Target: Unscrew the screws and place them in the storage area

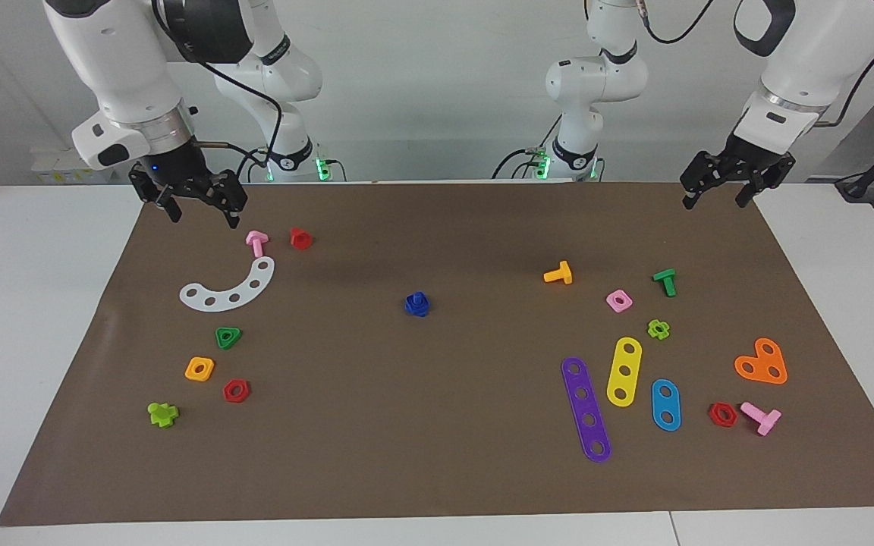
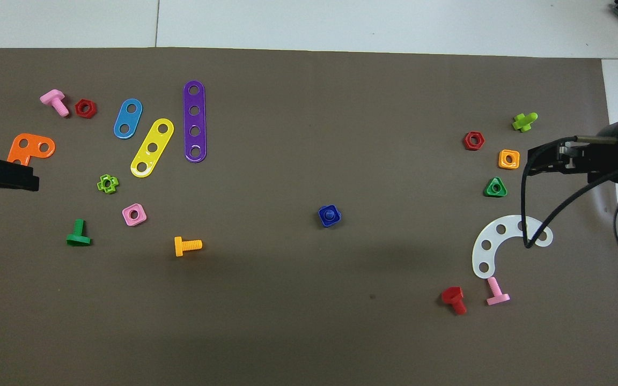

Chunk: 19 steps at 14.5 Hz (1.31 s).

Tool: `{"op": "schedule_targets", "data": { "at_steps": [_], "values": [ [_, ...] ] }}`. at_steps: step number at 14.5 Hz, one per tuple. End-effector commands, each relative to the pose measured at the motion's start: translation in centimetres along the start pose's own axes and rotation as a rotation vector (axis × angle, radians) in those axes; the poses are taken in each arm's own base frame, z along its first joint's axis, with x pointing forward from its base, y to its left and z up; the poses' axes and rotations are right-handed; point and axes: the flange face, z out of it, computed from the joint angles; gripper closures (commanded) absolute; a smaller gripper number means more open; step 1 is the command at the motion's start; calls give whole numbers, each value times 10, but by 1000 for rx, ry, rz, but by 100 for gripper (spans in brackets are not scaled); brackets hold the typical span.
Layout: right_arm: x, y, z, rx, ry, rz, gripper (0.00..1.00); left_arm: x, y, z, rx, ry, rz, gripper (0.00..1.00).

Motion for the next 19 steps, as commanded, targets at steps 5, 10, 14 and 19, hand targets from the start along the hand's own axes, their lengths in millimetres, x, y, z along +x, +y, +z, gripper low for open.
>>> {"op": "schedule_targets", "data": {
  "at_steps": [5, 10, 14, 19],
  "values": [
    [-6, 0, -2, 9, -1, -16, 0, -11, 5, 5, 18, -61, 54, 0],
    [-7, -1, -2, 9, -1, -19, 0, -46, 83, 55, -40, -96, 84, 0],
    [-7, -1, -1, 8, -3, -19, 0, -59, 203, 88, -49, -54, 3, 0],
    [-7, -1, 0, 8, -6, -18, 0, -38, 328, 155, -81, -6, -138, 0]
  ]
}}
